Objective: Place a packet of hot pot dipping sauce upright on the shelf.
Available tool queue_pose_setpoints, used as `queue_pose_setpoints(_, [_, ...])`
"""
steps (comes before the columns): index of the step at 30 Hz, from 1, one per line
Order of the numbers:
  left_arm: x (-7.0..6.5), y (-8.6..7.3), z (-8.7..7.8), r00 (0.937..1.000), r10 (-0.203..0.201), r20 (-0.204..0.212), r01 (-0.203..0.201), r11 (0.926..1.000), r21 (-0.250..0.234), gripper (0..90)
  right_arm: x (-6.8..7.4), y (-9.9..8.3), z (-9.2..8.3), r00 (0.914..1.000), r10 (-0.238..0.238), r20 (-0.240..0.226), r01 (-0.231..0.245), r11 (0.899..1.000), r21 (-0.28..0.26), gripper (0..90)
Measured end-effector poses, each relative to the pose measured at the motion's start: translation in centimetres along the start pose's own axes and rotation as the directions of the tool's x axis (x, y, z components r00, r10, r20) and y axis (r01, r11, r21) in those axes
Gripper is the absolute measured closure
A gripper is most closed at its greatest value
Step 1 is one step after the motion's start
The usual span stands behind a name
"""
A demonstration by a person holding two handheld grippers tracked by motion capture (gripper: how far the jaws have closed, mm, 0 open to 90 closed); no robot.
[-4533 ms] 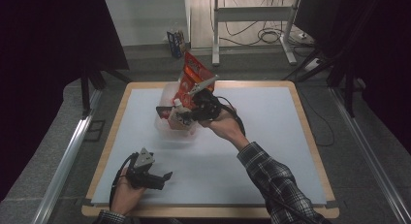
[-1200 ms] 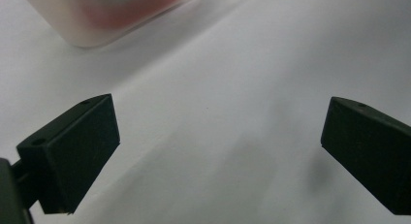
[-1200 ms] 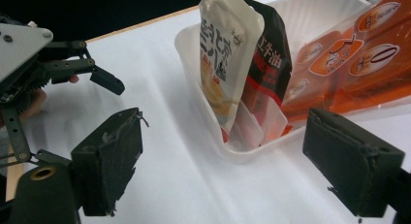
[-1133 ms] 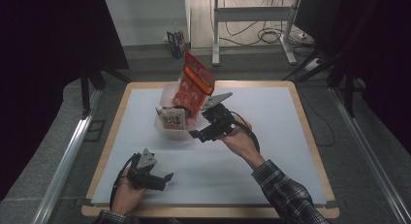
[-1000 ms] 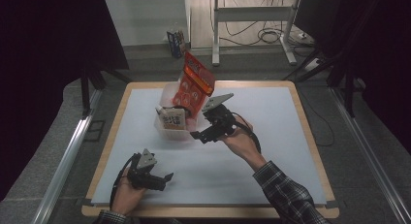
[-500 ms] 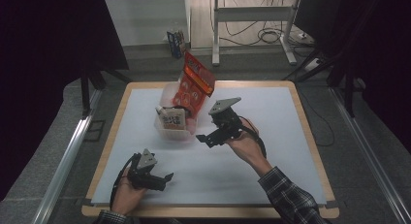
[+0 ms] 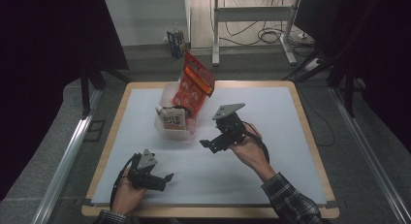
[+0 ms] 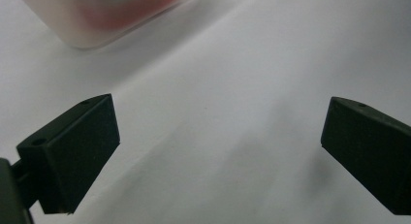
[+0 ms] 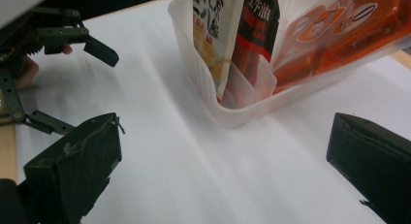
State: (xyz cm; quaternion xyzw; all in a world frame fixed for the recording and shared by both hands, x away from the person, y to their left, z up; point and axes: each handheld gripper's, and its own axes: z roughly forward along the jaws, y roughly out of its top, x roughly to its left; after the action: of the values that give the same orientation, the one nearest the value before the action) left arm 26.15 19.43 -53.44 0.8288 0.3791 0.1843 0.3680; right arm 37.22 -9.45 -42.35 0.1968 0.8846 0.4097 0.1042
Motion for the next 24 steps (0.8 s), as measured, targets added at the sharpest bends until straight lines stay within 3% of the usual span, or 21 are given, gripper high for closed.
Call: queue_pose_setpoints(24, [-0.1,0.0,0.0,1.0000,0.000,0.009,0.000,1.0000,0.002,0.6,0.7,-2.1,-1.7,0.9997,0.024,0.005,-0.023,0.999,-0.030,0.0])
